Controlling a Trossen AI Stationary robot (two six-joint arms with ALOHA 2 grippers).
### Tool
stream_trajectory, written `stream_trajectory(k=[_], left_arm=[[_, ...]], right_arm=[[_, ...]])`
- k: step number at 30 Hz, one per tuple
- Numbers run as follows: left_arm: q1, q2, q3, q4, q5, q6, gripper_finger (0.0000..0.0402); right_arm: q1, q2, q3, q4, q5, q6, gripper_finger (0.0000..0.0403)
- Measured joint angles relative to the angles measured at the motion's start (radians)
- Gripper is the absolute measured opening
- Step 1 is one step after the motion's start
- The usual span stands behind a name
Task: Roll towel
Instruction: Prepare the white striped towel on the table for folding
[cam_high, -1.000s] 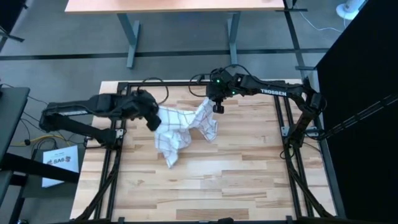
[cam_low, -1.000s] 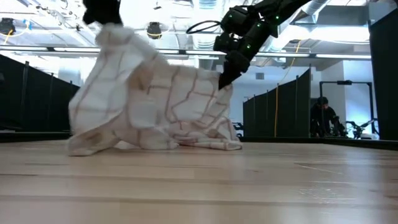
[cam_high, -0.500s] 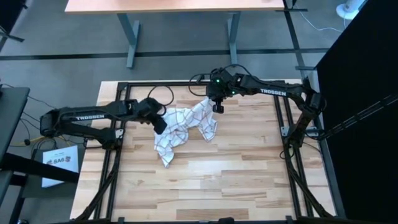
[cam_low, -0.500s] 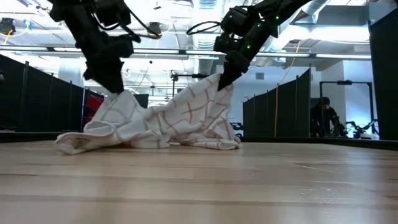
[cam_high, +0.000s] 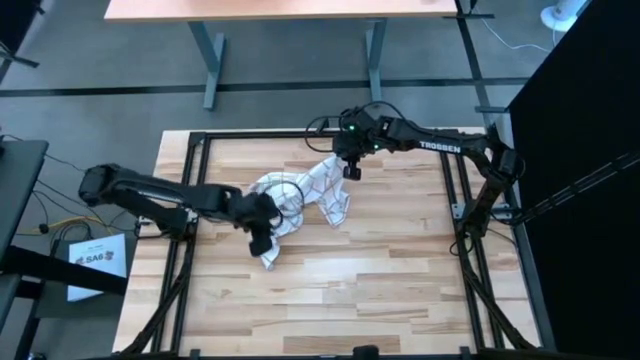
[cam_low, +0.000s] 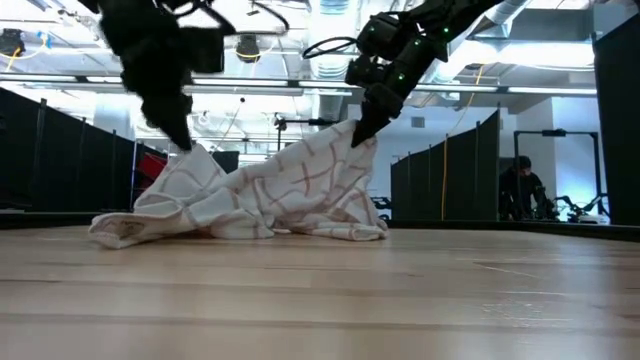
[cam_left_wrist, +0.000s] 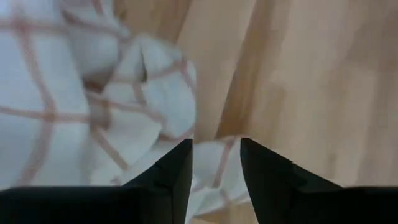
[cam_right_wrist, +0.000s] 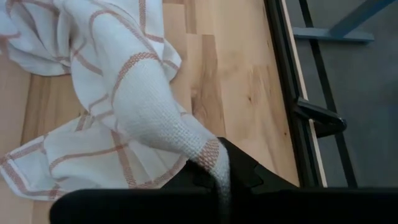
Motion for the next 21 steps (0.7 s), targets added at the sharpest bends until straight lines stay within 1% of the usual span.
stream_trajectory(k=[1,7,10,15,17,20,21], left_arm=[[-0.019,0.022,0.001,-0.002,-0.024,0.006,0.0119],[-0.021,0.142,0.001,0.028,-0.162,0.040,0.0118],[-0.021,0.183,0.001,0.050,-0.185,0.078,0.0118],[-0.019,0.244,0.001,0.097,-0.267,0.091,0.0117],[-0.019,0.258,0.001,0.099,-0.295,0.075,0.0098],[-0.026,0.238,0.018,0.075,-0.281,0.063,0.0030],[-0.033,0.214,0.049,0.047,-0.264,0.057,0.0027]], right_arm=[[-0.002,0.000,0.000,0.000,0.000,-0.001,0.0000],[-0.007,0.000,0.000,-0.001,0.000,-0.001,0.0000],[-0.007,0.000,0.000,-0.001,-0.010,-0.001,0.0000],[-0.007,0.000,0.000,-0.002,-0.013,-0.001,0.0000],[-0.007,0.000,0.000,-0.002,-0.013,-0.001,0.0000],[-0.007,0.000,0.000,-0.010,-0.014,-0.001,0.0000],[-0.010,-0.002,0.000,-0.016,-0.014,-0.004,0.0000]])
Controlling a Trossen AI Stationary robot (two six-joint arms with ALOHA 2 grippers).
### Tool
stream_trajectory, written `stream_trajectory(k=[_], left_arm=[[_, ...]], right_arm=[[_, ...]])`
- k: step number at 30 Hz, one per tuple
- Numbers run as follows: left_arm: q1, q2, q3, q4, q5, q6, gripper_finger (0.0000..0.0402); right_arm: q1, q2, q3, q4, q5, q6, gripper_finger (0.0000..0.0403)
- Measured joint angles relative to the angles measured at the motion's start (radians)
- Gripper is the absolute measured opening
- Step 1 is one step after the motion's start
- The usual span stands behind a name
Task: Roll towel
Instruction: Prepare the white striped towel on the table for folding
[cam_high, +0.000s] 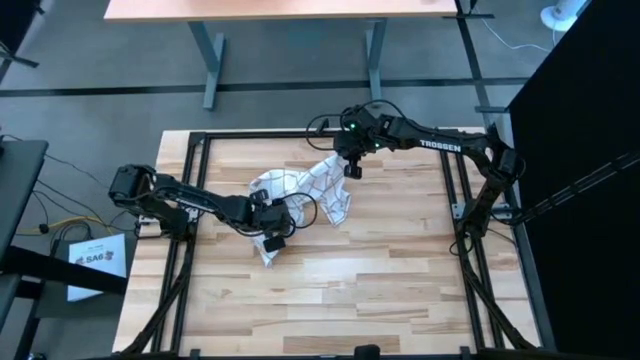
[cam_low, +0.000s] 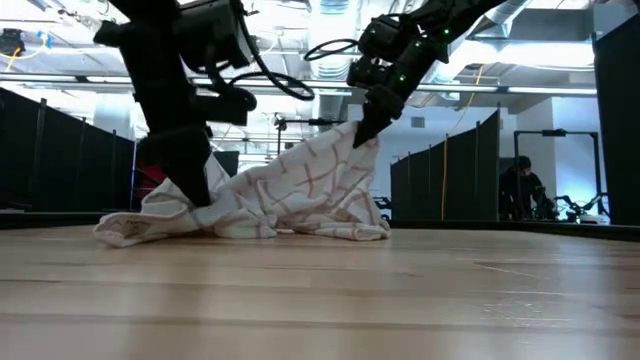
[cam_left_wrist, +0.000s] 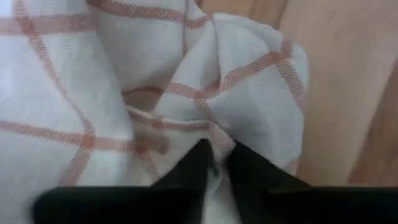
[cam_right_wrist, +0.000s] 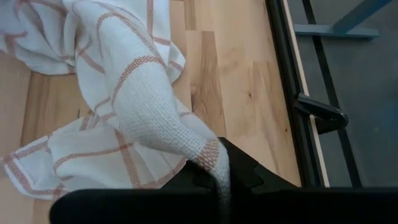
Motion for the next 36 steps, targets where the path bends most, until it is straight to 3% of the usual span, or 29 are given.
stream_trajectory(k=[10,17,28,36], left_arm=[[-0.069,-0.248,0.309,-0.277,0.162,-0.061,0.0001],[-0.080,-0.415,0.490,-0.353,0.038,-0.067,0.0000],[0.036,-0.556,0.538,-0.409,0.001,0.063,0.0000],[0.103,-0.587,0.538,-0.446,0.001,0.167,0.0000]], right_arm=[[-0.038,-0.030,0.000,-0.060,-0.005,-0.030,0.0000],[-0.084,-0.204,0.000,-0.073,-0.030,-0.018,0.0000],[-0.187,-0.463,0.000,-0.082,-0.003,0.053,0.0000],[-0.332,-0.509,0.000,-0.082,0.105,0.060,0.0000]])
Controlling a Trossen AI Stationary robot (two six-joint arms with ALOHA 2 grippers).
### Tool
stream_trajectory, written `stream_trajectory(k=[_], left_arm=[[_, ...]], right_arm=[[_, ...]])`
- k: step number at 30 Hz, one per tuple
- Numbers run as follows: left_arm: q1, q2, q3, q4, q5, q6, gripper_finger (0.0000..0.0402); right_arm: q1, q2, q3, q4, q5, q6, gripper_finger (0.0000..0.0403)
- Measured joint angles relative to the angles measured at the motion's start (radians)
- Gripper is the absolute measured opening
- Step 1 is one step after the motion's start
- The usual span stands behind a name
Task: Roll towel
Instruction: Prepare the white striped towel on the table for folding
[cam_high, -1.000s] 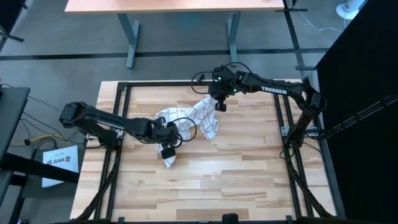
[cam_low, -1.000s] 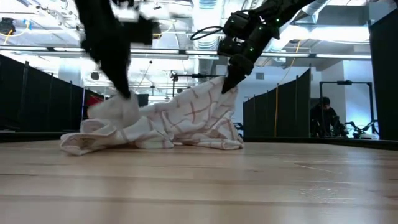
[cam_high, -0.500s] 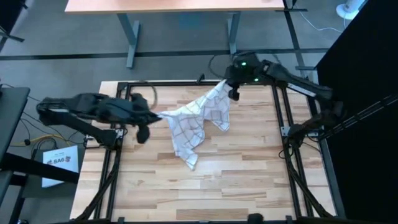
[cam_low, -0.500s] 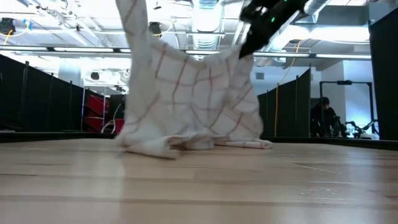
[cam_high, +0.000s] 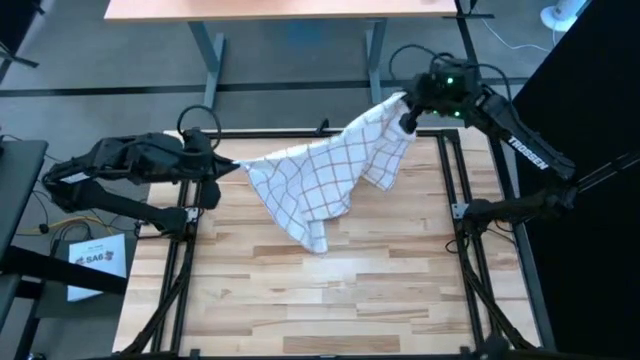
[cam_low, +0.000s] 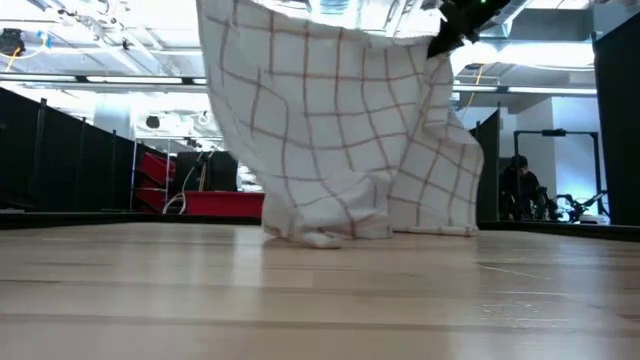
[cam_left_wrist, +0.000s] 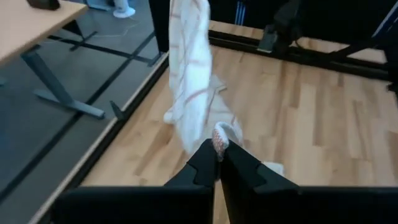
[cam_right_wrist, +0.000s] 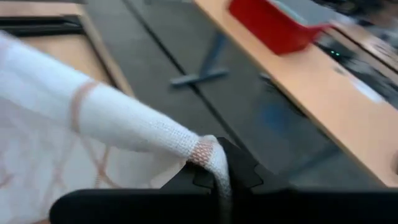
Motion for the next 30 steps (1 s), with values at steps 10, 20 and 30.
stream_trajectory(k=[10,20,30], left_arm=[[0.111,-0.021,0.013,-0.066,0.000,0.139,0.0000],[0.283,-0.022,0.206,-0.077,-0.030,0.270,0.0000],[0.354,0.039,0.415,-0.126,-0.023,0.316,0.0000]], right_arm=[[-0.123,-0.011,0.023,0.026,0.052,0.055,0.0000],[-0.119,-0.013,0.167,-0.002,0.054,0.050,0.0000],[-0.076,-0.008,0.170,-0.082,0.054,0.043,0.0000]])
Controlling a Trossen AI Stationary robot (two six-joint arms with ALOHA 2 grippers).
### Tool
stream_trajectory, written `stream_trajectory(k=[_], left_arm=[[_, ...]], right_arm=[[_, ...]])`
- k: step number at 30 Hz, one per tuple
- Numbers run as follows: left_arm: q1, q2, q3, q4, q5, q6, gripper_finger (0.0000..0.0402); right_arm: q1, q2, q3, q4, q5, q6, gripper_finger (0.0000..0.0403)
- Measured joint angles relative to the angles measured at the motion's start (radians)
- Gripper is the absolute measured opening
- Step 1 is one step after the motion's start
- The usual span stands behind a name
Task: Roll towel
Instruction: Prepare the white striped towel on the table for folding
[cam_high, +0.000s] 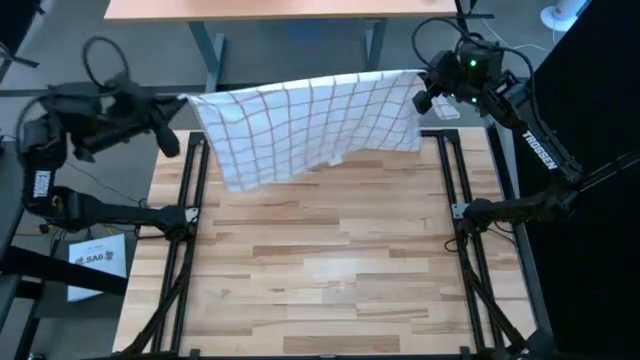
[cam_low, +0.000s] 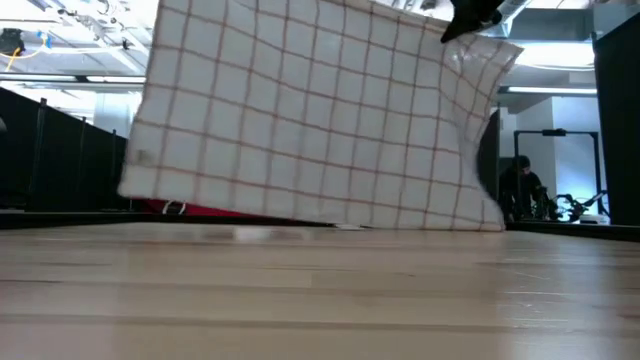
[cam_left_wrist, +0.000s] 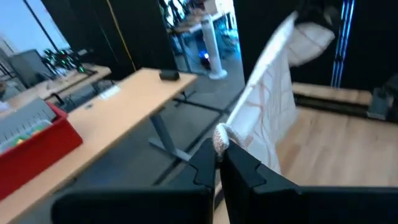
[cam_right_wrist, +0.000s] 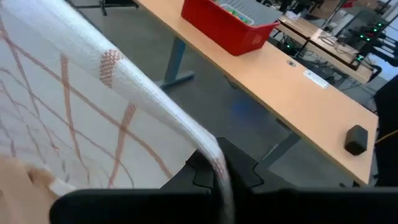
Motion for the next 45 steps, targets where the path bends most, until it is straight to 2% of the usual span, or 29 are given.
stream_trajectory(k=[4,8,16,23,34,38,41,45], left_arm=[[0.015,0.028,0.070,-0.032,0.009,0.009,0.0000],[0.015,0.060,0.070,-0.108,0.028,-0.029,0.0000],[-0.020,0.089,0.069,-0.192,0.132,-0.155,0.0000],[-0.245,0.130,-0.014,-0.205,0.132,-0.315,0.0000],[-0.639,0.365,-0.135,-0.086,0.061,-0.421,0.0000],[-0.688,0.505,-0.136,-0.026,0.172,-0.433,0.0000],[-0.705,0.586,-0.138,0.097,0.274,-0.459,0.0000],[-0.741,0.674,-0.135,0.306,0.305,-0.482,0.0000]], right_arm=[[0.021,0.002,0.000,-0.019,0.000,-0.003,0.0000],[0.034,0.022,0.000,-0.024,-0.014,-0.001,0.0000],[0.072,0.166,0.000,-0.031,-0.059,0.000,0.0000],[0.097,0.285,0.000,0.089,-0.108,0.000,0.0000],[0.156,0.413,0.000,0.174,-0.110,0.004,0.0000],[0.188,0.422,0.000,0.193,-0.109,-0.015,0.0000],[0.217,0.421,0.000,0.161,-0.109,-0.050,0.0000],[0.260,0.415,0.000,0.082,-0.109,-0.102,0.0000]])
